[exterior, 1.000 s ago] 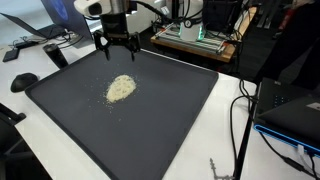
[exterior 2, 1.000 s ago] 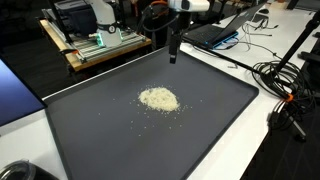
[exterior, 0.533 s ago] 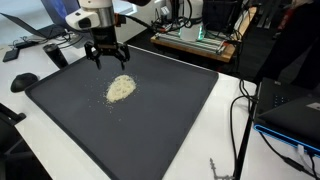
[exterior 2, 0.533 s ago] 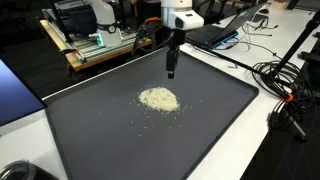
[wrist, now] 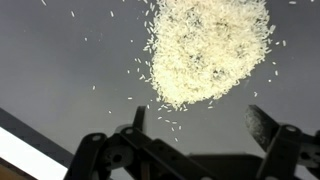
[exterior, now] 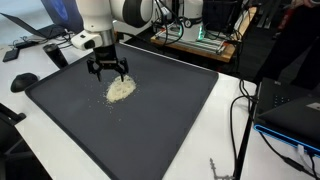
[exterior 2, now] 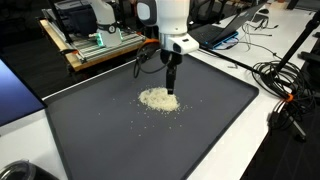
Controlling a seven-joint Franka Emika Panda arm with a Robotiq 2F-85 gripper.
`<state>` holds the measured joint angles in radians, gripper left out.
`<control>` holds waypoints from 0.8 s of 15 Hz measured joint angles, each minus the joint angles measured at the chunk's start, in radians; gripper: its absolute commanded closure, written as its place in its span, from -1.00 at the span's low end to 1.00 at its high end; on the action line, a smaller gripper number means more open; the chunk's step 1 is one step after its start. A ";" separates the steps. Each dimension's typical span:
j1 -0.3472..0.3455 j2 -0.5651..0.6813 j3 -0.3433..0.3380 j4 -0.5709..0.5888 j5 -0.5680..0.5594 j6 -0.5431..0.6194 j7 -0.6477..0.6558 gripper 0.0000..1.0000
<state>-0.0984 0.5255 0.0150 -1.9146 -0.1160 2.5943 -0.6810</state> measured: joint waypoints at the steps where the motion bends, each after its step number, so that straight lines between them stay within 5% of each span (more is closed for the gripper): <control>1: 0.000 0.017 0.000 0.011 -0.006 0.001 0.000 -1.00; 12: -0.003 0.160 -0.001 0.109 -0.071 0.003 -0.005 -1.00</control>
<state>-0.1017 0.6855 0.0138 -1.8056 -0.1866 2.5968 -0.6860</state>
